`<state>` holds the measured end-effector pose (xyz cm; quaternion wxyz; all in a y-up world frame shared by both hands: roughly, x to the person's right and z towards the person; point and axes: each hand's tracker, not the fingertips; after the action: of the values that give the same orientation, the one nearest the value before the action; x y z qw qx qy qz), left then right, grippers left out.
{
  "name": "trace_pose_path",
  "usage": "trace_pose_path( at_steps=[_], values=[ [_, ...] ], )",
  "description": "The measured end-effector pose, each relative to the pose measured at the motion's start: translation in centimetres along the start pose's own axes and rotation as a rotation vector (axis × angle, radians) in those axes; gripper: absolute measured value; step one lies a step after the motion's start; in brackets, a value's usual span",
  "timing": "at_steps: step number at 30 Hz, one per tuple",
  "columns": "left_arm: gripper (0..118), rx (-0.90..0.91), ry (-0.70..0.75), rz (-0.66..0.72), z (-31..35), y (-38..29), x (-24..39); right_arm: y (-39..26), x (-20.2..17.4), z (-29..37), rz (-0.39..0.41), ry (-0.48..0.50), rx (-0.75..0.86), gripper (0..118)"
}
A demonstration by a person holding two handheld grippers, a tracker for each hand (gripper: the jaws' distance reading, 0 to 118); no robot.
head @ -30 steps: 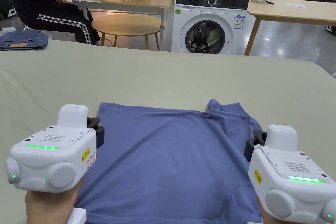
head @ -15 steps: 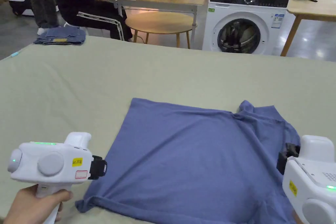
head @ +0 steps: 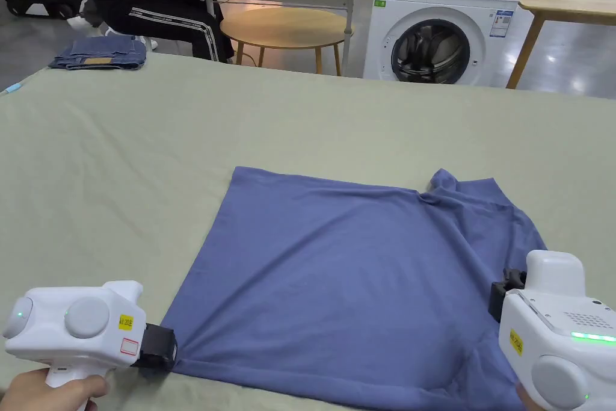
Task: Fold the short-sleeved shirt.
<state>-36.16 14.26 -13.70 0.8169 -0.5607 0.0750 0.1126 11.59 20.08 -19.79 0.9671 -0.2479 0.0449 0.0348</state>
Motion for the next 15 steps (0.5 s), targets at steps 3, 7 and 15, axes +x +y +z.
trace_pose_path(
  at_steps=[3,7,15],
  values=[
    [73,0.006,0.047,-0.049,0.2,-0.5,1.1,-0.4,0.4,-0.5,-0.002,-0.004,-0.008,0],
    [45,0.019,0.070,-0.137,0.1,-1.1,2.8,-1.2,0.7,-0.5,-0.011,-0.007,-0.023,0],
    [1,0.018,0.033,-0.181,0.1,-0.9,4.1,-1.9,2.1,0.0,-0.032,-0.012,-0.098,0]
  ],
)
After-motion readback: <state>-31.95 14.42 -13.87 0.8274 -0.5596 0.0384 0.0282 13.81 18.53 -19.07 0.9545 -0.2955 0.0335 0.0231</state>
